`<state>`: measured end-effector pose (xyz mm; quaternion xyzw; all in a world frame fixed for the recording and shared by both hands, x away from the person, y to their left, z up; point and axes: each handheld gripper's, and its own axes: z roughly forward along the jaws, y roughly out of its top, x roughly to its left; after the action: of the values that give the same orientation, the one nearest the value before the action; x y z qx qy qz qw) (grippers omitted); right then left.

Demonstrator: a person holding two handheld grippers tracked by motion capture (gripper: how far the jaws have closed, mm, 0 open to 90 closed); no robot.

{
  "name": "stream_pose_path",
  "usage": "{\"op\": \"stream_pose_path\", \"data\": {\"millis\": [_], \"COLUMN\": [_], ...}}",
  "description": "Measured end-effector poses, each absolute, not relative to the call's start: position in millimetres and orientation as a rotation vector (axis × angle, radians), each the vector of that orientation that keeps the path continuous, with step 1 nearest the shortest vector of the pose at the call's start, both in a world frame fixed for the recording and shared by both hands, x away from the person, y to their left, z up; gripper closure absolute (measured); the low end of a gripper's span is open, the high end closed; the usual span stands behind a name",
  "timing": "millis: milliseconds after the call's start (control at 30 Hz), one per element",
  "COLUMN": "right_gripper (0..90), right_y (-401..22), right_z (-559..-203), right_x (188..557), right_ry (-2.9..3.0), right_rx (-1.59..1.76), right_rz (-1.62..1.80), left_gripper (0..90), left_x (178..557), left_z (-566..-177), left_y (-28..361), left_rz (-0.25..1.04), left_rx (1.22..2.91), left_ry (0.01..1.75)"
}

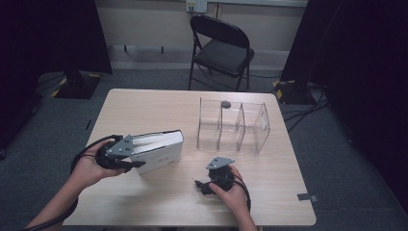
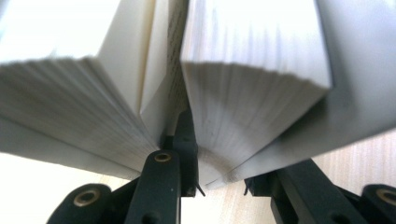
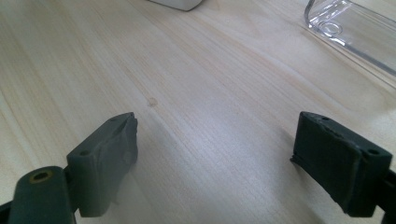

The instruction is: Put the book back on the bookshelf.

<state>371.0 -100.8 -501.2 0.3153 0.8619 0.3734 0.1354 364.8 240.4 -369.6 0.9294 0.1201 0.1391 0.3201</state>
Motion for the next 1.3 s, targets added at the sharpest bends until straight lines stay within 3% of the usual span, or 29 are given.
{"op": "stream_pose_path", "data": {"millis": [600,1300], "right_gripper": [12.6,12.6], "right_y": [-101,-101], "right_z": [-501,-501], "right_x": [371,371], "right_ry": [2.496,2.494], "right_rx": [0.914,0.915], "right_rz": [1.082,1.080], "left_gripper": [71.3,71.2], "left_x": [351,362], "left_z": [-367,-367], "left_y": [236,241], "left_rz": [0.280,0.250], "left_rx": [2.428,2.435], "left_ry": [0.256,0.366]}}
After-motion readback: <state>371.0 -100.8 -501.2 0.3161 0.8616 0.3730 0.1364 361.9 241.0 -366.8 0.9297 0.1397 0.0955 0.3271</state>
